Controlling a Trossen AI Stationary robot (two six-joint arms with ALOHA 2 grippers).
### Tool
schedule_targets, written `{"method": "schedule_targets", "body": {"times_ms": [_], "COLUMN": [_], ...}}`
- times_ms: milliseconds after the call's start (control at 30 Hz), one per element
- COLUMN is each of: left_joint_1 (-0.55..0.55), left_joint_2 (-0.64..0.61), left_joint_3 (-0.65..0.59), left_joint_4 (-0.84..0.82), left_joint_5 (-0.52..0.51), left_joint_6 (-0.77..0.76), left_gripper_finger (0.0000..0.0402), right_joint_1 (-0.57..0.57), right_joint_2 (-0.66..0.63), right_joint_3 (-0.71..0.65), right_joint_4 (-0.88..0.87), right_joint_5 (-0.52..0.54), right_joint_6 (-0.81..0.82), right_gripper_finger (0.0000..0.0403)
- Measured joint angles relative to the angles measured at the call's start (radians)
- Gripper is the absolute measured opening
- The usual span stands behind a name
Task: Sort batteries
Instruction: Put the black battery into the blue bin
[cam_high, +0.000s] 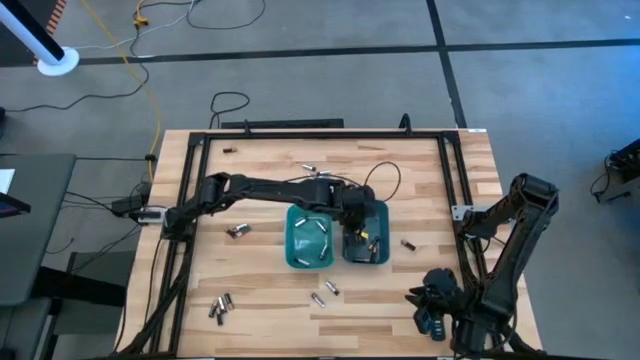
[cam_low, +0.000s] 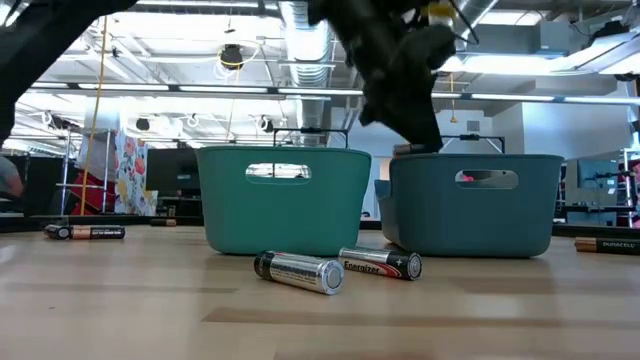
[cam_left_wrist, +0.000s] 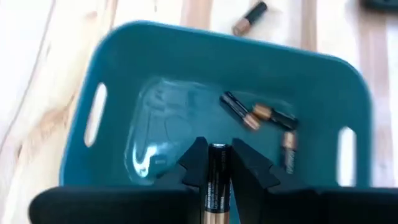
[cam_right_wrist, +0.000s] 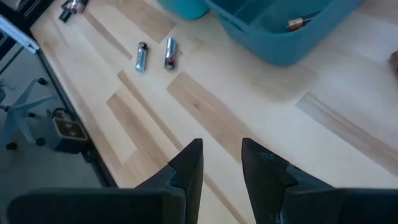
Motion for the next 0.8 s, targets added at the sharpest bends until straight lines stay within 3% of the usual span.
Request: {"method": "schedule_targets", "body": {"times_ms": [233,533,800], "left_joint_1": [0.03,0.03,0.03], "left_joint_2": [-0.003,-0.002,-0.002], "left_joint_3": [-0.083,-0.099,-0.099], "left_joint_4": [0.091,0.11,0.108], "left_joint_5": [0.012,0.015,0.014], "left_joint_6": [0.007,0.024,0.006], "left_gripper_finger": [0.0041,0.0122,0.013], "right_joint_1": [-0.043,-0.058,-0.058], "right_joint_2": [0.0,0.0,0.0], "right_joint_3": [0.0,0.0,0.0], "right_joint_4": [-0.026,-0.03,-0.029], "right_joint_5": [0.0,0.0,0.0], "right_joint_6": [-0.007,-0.024,-0.027], "right_gripper_finger": [0.0127,0.0127,0.0127]}}
